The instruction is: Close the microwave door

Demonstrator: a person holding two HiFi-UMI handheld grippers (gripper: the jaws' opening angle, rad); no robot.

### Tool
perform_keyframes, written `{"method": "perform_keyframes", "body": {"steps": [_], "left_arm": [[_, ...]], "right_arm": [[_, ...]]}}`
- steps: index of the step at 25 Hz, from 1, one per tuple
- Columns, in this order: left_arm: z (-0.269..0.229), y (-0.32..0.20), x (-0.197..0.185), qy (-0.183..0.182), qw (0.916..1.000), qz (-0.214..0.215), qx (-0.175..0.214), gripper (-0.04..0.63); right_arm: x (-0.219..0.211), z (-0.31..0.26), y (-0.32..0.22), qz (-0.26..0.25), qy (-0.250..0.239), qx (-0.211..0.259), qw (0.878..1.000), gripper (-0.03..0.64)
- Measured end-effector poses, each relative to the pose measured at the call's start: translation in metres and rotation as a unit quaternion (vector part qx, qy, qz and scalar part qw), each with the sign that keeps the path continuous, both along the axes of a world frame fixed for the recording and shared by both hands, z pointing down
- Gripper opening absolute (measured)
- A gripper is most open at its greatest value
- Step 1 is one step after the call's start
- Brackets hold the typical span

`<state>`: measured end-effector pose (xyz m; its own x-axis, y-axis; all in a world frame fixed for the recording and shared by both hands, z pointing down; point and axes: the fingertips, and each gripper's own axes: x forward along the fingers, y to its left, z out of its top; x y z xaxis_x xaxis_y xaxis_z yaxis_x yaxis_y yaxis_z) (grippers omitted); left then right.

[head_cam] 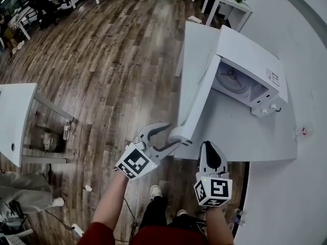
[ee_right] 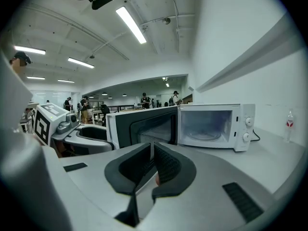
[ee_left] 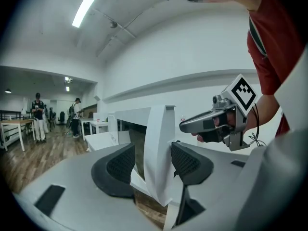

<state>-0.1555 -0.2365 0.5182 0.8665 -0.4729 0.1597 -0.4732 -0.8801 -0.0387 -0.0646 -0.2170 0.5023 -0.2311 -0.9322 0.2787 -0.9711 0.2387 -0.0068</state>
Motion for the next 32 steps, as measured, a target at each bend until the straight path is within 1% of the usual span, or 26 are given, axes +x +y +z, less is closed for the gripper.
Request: {"method": "perform_keyframes", "body": {"steps": [4,8,9,18,23,32], "left_arm": [[0.002,-0.002,0.0,0.007,0.9995,0.031,-0.009,0.229],[0.005,0.001,0.008,-0.002,0.9979,0.063,-0.01,0.225],[0.005,0.002,0.01,-0.004,0.9975,0.07,-0.009,0.215],[0.006,0.011,0.025,-0.026,0.9949,0.097,0.005,0.179],[0.006,0.016,0.04,-0.035,0.9948,0.096,0.01,0.173],[0.005,0.024,0.075,-0.033,0.9975,0.06,0.018,0.169]], "right_arm": [[0.002,0.003,-0.003,0.008,0.003,-0.002,1.0,0.043],[0.007,0.005,-0.005,0.016,0.005,-0.003,1.0,0.043],[0.008,0.005,-0.005,0.018,0.004,-0.003,1.0,0.043],[0.012,-0.003,-0.003,0.026,0.005,0.004,1.0,0.043],[0.028,-0.014,0.003,0.041,0.006,0.017,0.999,0.043],[0.085,-0.024,0.023,0.08,0.0,0.039,0.996,0.043]]}}
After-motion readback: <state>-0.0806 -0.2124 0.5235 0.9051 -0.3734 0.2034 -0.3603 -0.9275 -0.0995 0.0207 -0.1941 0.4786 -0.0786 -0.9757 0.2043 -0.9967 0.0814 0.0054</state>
